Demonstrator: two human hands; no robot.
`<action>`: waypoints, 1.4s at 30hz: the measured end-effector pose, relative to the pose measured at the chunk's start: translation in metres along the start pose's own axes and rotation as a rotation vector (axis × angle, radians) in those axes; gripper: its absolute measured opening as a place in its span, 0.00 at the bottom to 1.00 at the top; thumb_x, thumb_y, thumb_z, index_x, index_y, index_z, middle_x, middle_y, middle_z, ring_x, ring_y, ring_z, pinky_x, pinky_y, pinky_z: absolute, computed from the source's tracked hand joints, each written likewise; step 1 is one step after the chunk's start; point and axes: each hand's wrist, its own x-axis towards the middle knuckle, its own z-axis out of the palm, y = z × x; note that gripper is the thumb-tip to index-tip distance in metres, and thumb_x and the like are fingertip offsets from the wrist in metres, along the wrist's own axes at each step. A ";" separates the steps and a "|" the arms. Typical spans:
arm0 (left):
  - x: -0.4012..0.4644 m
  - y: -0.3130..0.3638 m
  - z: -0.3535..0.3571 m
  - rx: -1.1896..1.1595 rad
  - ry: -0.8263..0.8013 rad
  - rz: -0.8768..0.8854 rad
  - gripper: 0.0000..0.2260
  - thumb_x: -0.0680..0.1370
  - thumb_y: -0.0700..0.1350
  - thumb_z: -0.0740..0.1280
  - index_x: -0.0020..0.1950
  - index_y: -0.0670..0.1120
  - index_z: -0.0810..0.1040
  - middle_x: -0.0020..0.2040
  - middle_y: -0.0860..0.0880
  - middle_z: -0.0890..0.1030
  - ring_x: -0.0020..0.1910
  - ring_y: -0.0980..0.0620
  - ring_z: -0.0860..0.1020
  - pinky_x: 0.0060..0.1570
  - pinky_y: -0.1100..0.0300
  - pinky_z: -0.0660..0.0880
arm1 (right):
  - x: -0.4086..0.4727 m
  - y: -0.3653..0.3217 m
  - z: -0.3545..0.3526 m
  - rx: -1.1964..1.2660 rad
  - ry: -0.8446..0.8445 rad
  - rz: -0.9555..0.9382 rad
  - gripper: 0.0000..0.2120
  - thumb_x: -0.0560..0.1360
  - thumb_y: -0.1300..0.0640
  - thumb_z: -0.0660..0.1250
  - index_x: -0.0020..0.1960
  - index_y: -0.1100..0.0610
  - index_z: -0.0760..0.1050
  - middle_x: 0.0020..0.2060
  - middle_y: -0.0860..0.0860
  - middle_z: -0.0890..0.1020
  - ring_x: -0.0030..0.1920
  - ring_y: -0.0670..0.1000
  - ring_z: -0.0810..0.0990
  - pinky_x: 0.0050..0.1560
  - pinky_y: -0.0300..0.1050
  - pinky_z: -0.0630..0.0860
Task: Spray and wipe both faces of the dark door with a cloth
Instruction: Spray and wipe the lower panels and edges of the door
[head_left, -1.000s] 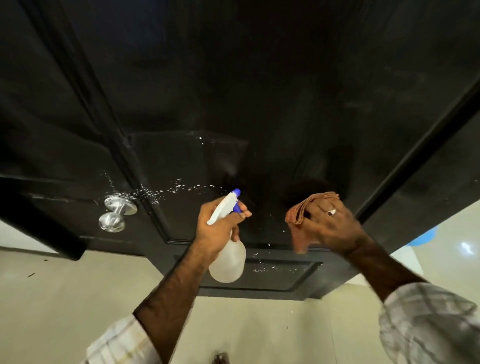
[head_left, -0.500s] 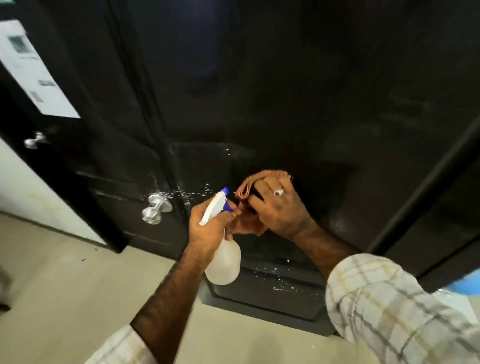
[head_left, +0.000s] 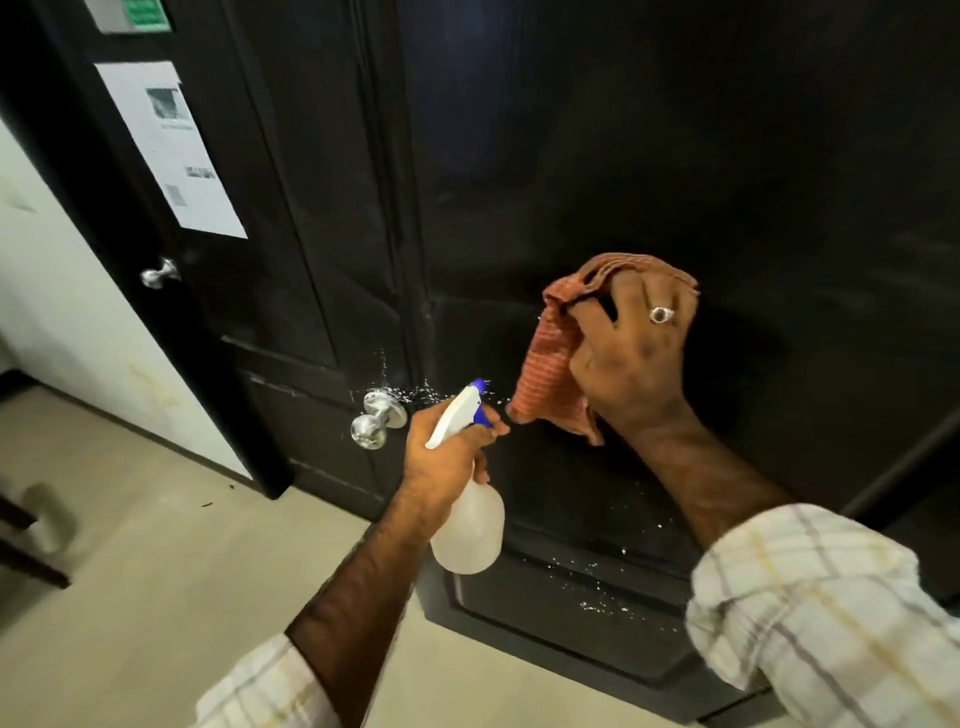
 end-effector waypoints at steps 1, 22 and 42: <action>0.005 0.004 -0.004 -0.006 0.018 -0.008 0.10 0.78 0.30 0.69 0.47 0.45 0.82 0.41 0.48 0.87 0.25 0.50 0.76 0.26 0.57 0.76 | 0.004 -0.014 0.010 0.003 0.000 -0.030 0.13 0.75 0.60 0.65 0.56 0.56 0.84 0.58 0.60 0.77 0.59 0.63 0.73 0.61 0.63 0.68; 0.091 0.004 -0.074 -0.012 -0.300 0.001 0.10 0.79 0.29 0.68 0.45 0.43 0.82 0.40 0.49 0.87 0.24 0.49 0.74 0.27 0.57 0.74 | 0.018 -0.067 0.047 -0.204 0.207 0.136 0.08 0.82 0.62 0.60 0.50 0.60 0.78 0.54 0.64 0.76 0.55 0.65 0.75 0.57 0.65 0.74; 0.053 -0.002 -0.079 -0.045 0.002 -0.061 0.16 0.79 0.32 0.71 0.54 0.55 0.80 0.42 0.52 0.87 0.32 0.51 0.81 0.32 0.54 0.81 | -0.017 -0.053 0.033 -0.119 -0.125 -0.133 0.16 0.84 0.49 0.63 0.56 0.63 0.76 0.60 0.64 0.72 0.57 0.68 0.78 0.61 0.70 0.75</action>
